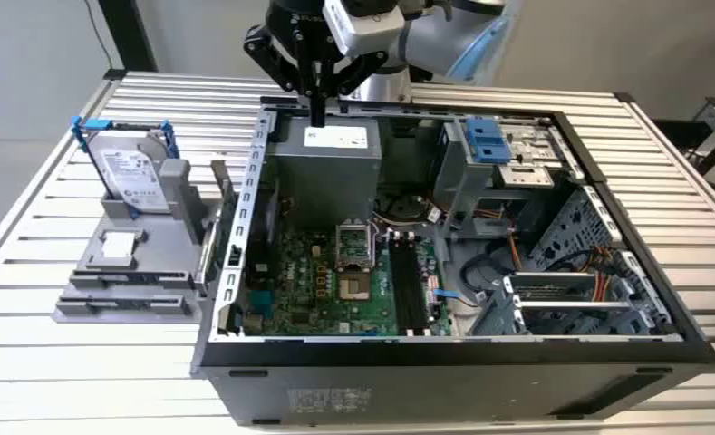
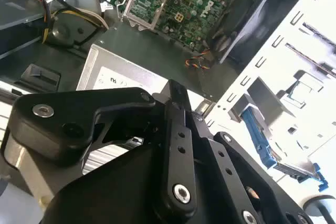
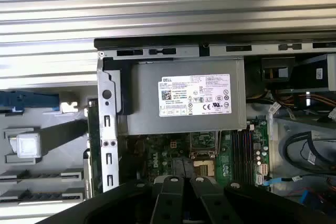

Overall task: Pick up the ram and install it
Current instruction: 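Reach for the ram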

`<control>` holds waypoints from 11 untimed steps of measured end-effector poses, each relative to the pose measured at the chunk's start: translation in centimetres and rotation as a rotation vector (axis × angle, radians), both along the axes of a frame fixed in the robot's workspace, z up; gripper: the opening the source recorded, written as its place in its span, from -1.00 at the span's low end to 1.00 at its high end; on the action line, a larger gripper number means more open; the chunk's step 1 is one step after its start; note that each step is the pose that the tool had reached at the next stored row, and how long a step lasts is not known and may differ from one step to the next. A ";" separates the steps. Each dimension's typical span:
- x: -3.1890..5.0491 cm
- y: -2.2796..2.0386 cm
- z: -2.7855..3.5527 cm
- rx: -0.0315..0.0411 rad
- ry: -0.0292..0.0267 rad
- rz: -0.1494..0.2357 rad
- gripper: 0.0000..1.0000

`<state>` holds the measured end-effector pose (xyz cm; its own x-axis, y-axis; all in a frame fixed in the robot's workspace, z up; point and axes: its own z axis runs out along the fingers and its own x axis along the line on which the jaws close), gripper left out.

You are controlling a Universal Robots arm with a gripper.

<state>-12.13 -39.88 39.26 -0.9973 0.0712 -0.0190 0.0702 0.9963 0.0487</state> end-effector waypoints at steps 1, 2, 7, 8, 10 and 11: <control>0.00 0.00 0.00 0.0000 0.0000 0.000 -1.00; -0.01 0.00 0.00 0.0000 0.0000 0.000 -1.00; -0.04 0.00 0.00 -0.0001 0.0000 0.000 -1.00; -0.05 0.00 0.00 -0.0001 0.0000 0.000 -1.00; -0.06 0.00 0.00 0.0000 0.0000 0.000 -1.00; -0.09 0.00 0.00 0.0000 -0.0001 0.000 -1.00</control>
